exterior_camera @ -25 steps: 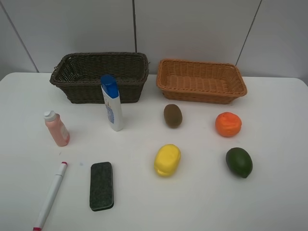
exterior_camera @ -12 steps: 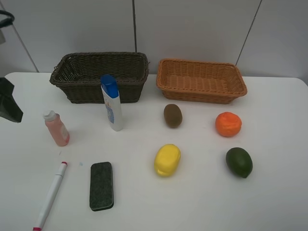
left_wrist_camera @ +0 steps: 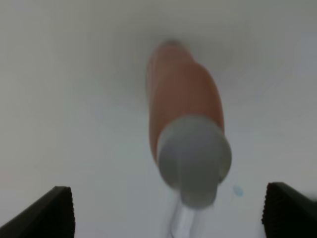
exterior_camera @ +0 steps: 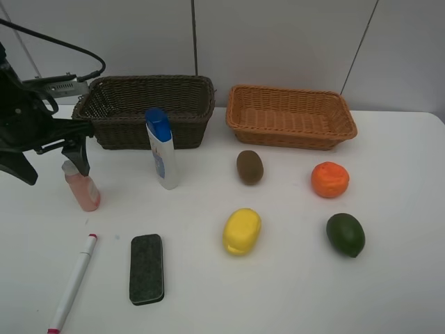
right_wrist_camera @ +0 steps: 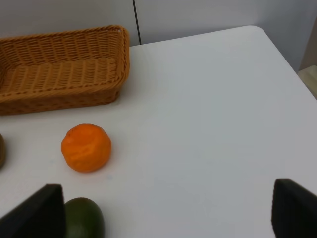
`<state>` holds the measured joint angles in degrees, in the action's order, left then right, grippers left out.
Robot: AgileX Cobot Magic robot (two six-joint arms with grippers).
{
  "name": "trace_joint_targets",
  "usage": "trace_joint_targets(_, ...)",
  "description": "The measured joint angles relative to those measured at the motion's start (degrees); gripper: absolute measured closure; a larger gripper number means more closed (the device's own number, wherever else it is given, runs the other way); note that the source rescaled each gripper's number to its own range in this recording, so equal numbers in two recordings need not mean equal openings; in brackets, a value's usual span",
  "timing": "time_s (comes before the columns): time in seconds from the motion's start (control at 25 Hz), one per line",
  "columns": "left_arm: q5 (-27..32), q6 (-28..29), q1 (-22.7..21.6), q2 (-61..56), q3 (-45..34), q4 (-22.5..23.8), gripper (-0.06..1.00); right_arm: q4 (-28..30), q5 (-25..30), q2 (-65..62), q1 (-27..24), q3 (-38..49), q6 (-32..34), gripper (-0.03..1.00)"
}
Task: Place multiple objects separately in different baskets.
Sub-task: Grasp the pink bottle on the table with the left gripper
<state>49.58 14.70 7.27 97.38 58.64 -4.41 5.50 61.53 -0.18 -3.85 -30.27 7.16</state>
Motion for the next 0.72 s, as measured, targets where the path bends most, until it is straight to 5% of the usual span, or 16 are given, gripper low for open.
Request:
trace_joint_targets(0.56, -3.67, 0.55, 0.00, 12.26, 3.90, -3.14, -0.02, 0.00, 0.00, 0.00, 0.00, 0.00, 0.00, 0.01)
trace_joint_targets(0.64, -3.56, 0.62, 0.00, 12.42, 3.90, -3.25, 0.14, 0.00, 0.00, 0.00, 0.00, 0.00, 0.00, 0.01)
trace_joint_targets(0.72, -3.34, 0.54, 0.00, 12.42, 3.90, -3.45, 0.50, 0.00, 0.00, 0.00, 0.00, 0.00, 0.00, 0.01)
